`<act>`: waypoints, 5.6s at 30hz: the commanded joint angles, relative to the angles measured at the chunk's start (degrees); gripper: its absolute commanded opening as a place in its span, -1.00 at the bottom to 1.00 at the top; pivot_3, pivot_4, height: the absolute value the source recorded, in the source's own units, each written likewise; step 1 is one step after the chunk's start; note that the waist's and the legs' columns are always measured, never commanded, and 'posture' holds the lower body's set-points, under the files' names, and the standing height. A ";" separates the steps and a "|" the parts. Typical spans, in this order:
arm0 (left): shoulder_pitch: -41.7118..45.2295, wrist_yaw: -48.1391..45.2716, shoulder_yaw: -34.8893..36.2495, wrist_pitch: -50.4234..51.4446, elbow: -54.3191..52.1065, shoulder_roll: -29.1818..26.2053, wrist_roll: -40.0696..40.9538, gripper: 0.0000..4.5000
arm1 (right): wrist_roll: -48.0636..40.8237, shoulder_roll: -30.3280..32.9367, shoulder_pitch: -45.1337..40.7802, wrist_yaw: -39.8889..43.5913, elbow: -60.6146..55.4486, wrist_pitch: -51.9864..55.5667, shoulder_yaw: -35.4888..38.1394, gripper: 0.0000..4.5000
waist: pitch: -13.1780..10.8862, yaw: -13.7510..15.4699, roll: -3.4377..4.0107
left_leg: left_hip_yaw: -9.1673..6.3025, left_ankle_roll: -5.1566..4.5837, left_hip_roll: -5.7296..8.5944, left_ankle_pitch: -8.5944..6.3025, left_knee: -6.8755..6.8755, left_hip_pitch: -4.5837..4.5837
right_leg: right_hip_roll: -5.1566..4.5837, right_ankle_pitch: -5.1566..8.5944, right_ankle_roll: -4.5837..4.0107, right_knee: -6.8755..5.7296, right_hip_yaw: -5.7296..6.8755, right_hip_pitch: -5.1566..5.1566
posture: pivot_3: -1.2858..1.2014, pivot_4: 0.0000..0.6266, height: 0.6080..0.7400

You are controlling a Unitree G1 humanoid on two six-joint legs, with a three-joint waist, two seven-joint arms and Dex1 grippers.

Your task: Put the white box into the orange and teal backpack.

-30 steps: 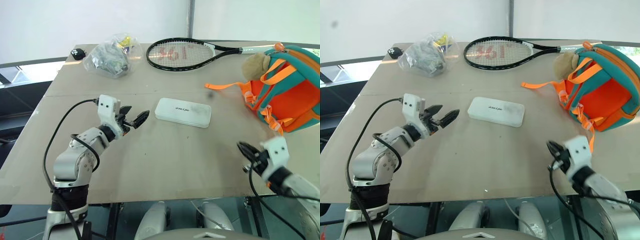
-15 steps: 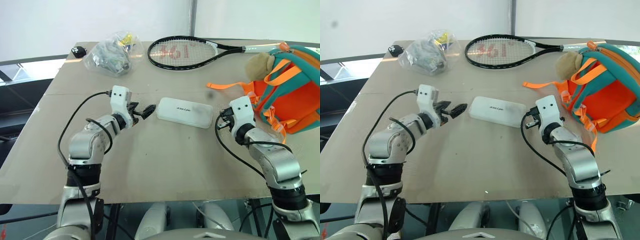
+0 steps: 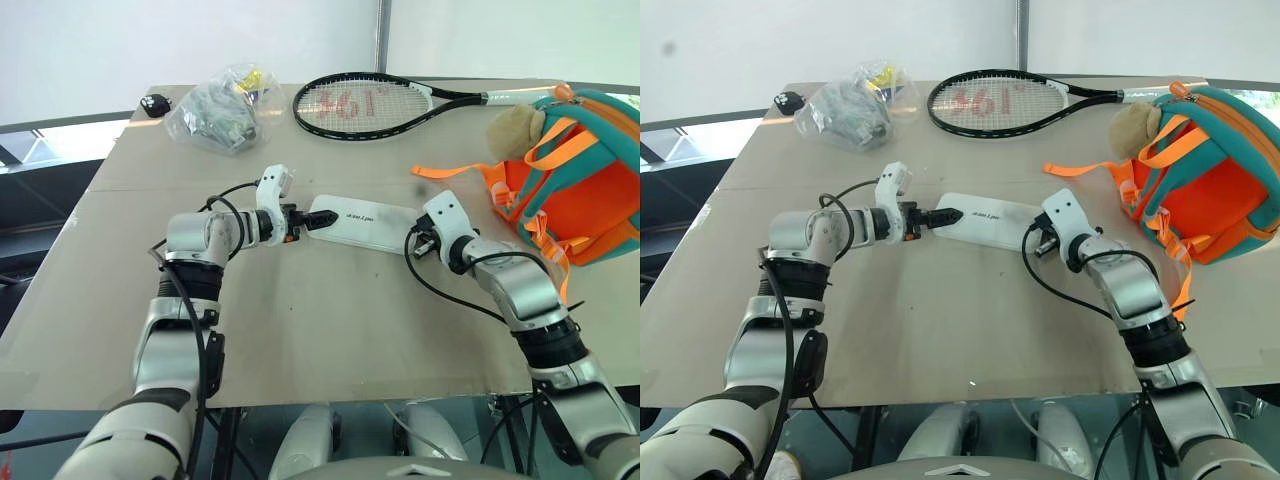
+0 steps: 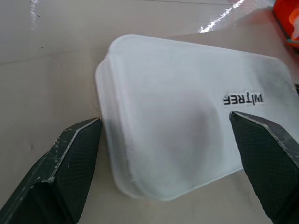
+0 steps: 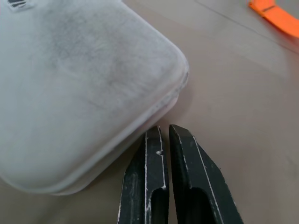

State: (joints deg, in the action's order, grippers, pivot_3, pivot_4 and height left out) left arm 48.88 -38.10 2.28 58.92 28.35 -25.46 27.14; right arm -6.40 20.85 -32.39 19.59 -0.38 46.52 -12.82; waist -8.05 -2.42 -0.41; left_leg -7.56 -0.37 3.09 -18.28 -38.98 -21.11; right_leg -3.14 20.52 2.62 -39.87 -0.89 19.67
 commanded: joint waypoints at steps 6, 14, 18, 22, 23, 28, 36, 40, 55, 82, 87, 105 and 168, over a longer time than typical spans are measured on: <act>-0.95 -5.45 6.69 17.65 -3.21 2.54 9.86 1.00 | 0.40 1.33 -1.32 9.09 0.35 -7.75 -1.60 -0.96 | -0.01 -0.18 0.01 | -0.12 0.00 0.05 0.00 -0.18 -0.18 | -0.02 0.00 0.00 0.01 -0.02 0.09 | 0.03 -0.52 1.00; -5.78 1.17 15.12 21.72 -10.64 7.92 13.16 0.49 | 0.86 1.98 0.99 11.33 -0.91 -8.89 -0.21 -1.00 | -0.01 -0.54 0.00 | -0.19 0.00 0.04 0.00 -0.20 -0.28 | -0.03 0.00 0.00 0.02 -0.05 0.11 | 0.03 -0.52 1.00; -8.89 4.91 19.40 22.56 -15.34 11.27 15.27 -0.26 | -0.99 2.12 4.52 10.43 -5.84 -7.73 3.88 -1.00 | -0.01 -0.20 0.00 | -0.32 0.00 0.05 0.00 -0.32 -0.47 | -0.03 0.00 0.00 0.04 0.02 0.14 | 0.03 -0.52 1.00; -11.66 7.32 20.42 22.01 -21.31 14.36 17.36 -0.49 | -4.83 3.66 10.80 9.67 -15.45 -4.90 10.71 -0.78 | -0.01 -0.01 0.00 | -0.30 0.00 0.04 0.00 -0.36 -0.63 | -0.02 0.00 0.00 0.02 0.03 0.19 | 0.03 -0.52 1.00; -12.24 7.23 20.03 20.88 -22.45 14.54 17.43 -0.49 | -5.86 3.56 12.86 8.49 -19.41 -3.29 13.30 -0.66 | -0.01 0.08 0.00 | -0.32 0.00 0.04 0.00 -0.35 -0.64 | -0.02 0.00 0.00 0.02 0.04 0.19 | 0.03 -0.52 1.00; -13.32 7.74 18.51 16.95 -25.76 16.86 17.88 -0.49 | -14.73 3.43 22.98 6.28 -41.15 7.94 27.57 0.34 | -0.01 0.48 0.00 | -0.35 0.00 0.05 0.00 -0.30 -0.68 | -0.03 0.00 0.00 0.07 0.05 0.19 | 0.03 -0.52 1.00; -11.69 1.75 12.21 9.16 -23.30 15.59 16.54 -0.49 | -21.16 1.02 28.23 -5.06 -59.62 23.10 42.75 1.00 | -0.03 0.99 0.04 | -0.25 0.00 0.04 0.00 -0.21 -0.52 | 0.01 0.00 0.00 0.09 -0.13 0.15 | 0.03 -0.52 1.00; -10.12 -1.19 9.06 2.14 -20.79 15.83 14.46 -0.49 | -18.61 -0.59 22.43 -12.58 -57.00 25.43 41.90 1.00 | -0.03 1.17 0.05 | -0.28 0.00 0.05 0.00 -0.21 -0.48 | 0.02 0.00 0.00 0.08 -0.12 0.16 | 0.03 -0.52 1.00; -13.69 -1.16 4.53 -5.75 -25.17 12.53 11.75 -0.49 | -2.31 -2.86 1.97 -23.94 -17.83 -0.19 29.69 0.89 | -0.04 -0.06 0.06 | -0.20 0.00 0.07 0.00 -0.20 -0.54 | 0.02 0.00 0.00 0.03 -0.12 0.23 | 0.03 -0.52 1.00; -12.05 4.60 13.52 -21.82 -21.12 7.57 9.99 -0.49 | -21.48 11.80 1.03 31.22 -11.76 -20.39 13.24 -0.99 | -0.08 -0.52 0.06 | -0.14 -0.01 -0.04 0.00 -0.41 -0.82 | 0.03 -0.01 0.01 0.07 0.02 0.14 | 0.03 -0.52 1.00; -14.71 -12.10 11.41 -21.26 -26.51 -4.06 12.60 -0.49 | -22.14 17.18 1.67 34.42 -10.38 -19.03 14.32 -0.99 | -0.09 -0.08 0.06 | -0.27 -0.01 -0.03 0.00 -0.31 -0.73 | 0.00 0.00 0.00 0.14 0.08 0.30 | 0.03 -0.52 1.00; -10.76 -36.00 -1.00 -34.69 -27.18 -16.85 2.54 -0.49 | -33.11 27.20 -7.03 56.83 -4.86 -11.80 15.66 -0.99 | -0.15 0.09 0.06 | -0.35 -0.01 0.02 0.00 -0.28 -0.84 | -0.04 0.00 0.00 0.18 0.18 0.27 | 0.03 -0.52 1.00; -5.99 -17.30 16.75 18.17 -38.97 -8.20 37.70 0.97 | -23.63 7.27 -10.01 16.45 -5.89 -13.25 18.07 -1.00 | -0.22 -1.55 0.05 | -0.65 -0.01 0.07 0.00 -0.44 -0.75 | 0.04 0.00 0.00 -0.01 0.20 0.10 | 0.03 -0.52 1.00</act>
State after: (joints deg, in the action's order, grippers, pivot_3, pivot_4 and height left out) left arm 42.00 -57.32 17.38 79.50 -7.55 -33.96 63.00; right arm -31.98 28.34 -40.14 40.96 -7.83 34.59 1.93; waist -8.27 -3.97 -0.36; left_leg -8.19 -0.38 3.16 -18.28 -39.42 -21.86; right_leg -3.10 20.51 2.62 -39.88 -0.71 19.77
